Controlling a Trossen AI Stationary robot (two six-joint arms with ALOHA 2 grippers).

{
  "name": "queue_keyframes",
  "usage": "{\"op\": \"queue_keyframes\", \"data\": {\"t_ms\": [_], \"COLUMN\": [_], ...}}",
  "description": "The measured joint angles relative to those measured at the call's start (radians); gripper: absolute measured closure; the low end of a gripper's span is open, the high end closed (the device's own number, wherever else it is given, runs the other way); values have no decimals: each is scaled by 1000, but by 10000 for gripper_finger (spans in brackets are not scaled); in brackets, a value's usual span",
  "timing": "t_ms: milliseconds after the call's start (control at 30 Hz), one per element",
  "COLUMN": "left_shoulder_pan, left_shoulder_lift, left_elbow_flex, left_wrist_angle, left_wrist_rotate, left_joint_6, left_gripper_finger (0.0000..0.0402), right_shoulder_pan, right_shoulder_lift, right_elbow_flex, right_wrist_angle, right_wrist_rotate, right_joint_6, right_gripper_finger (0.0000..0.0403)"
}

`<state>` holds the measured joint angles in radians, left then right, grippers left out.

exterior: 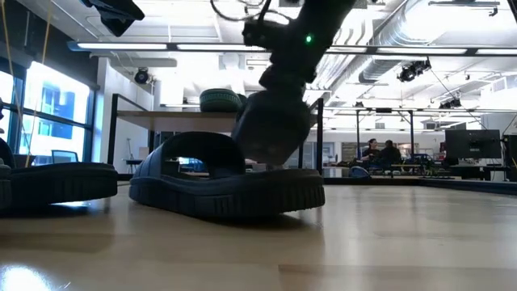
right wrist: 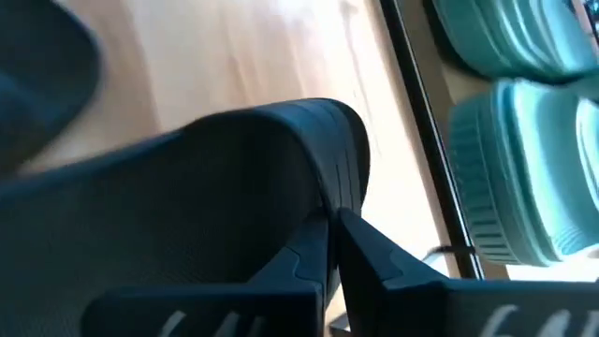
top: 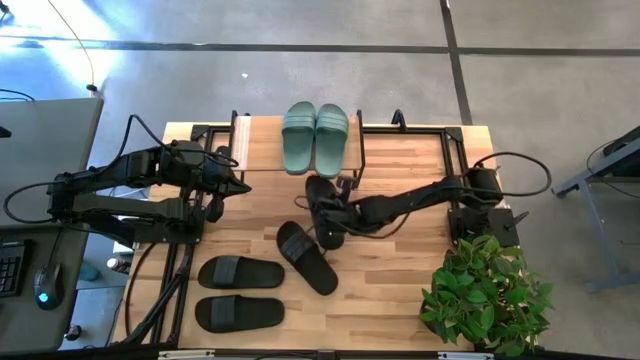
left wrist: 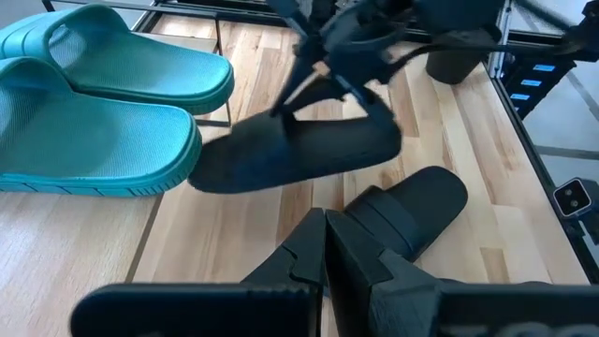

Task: Pick and place slides into the shelf
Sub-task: Put the black slide under the shelf

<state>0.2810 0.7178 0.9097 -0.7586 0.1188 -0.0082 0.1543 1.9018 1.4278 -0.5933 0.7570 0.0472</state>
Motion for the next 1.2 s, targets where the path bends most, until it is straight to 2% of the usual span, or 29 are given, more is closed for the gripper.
{"op": "queue_keyframes", "data": {"t_ms": [333,500,733,900,1200], "left_shoulder_pan": [0,0,0,0,0], "left_shoulder_lift": [0,0,0,0,0], "left_elbow_flex": [0,0,0,0,0], "left_wrist_angle": [0,0,0,0,0], "left_wrist_rotate": [0,0,0,0,0], "left_joint_6": [0,0,0,0,0], "left_gripper_finger": [401,401,401,401,401], "right_shoulder_pan": [-71,-83,-96,-121,-151], "right_shoulder_lift": [53,107,115,115,115], "right_elbow_flex": [-3,-4,-4,-4,-4], "right_wrist_angle": [-32,-39,-65,-78,-99], "right_wrist_rotate": [5,51,78,35,20], "right_joint_6": [42,59,59,42,30], "right_gripper_finger": [402,402,403,403,402]}}
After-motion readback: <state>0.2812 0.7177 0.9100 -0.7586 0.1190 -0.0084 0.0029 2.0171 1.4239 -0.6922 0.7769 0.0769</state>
